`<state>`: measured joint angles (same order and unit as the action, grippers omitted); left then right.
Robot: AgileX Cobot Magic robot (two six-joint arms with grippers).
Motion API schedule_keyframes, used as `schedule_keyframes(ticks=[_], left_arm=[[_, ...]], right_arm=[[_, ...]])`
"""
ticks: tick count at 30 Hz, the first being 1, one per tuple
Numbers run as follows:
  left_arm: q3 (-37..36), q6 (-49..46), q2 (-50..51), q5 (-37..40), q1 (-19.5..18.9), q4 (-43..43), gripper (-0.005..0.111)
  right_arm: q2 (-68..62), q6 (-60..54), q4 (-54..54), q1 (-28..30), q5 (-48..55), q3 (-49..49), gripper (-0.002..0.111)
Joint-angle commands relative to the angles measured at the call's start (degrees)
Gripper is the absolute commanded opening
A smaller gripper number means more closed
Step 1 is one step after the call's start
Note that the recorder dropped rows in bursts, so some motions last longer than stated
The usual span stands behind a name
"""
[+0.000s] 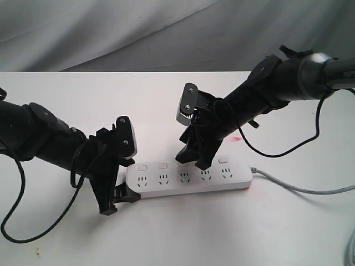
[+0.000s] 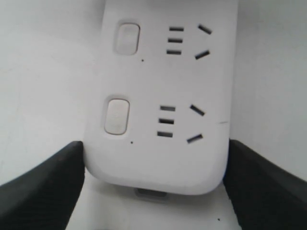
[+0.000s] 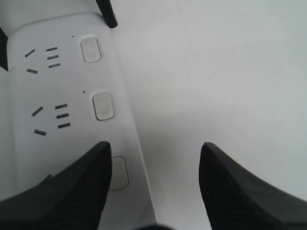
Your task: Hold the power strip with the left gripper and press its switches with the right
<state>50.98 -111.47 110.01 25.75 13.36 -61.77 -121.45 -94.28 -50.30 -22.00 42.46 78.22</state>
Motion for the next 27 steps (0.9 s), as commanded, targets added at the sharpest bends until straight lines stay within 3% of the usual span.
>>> schedule_keyframes(ticks=[1,27], left_arm=[[0.3,0.1,0.1,-0.5,-0.1,0.2,0.056],[0.3,0.1,0.1,-0.5,-0.1,0.2,0.056]], right_arm=[[-0.8,0.0,0.2,0.3,-1.1,-0.4,0.051],[-4.5,-0.3,1.5,0.2,-1.5,-0.4,0.051]])
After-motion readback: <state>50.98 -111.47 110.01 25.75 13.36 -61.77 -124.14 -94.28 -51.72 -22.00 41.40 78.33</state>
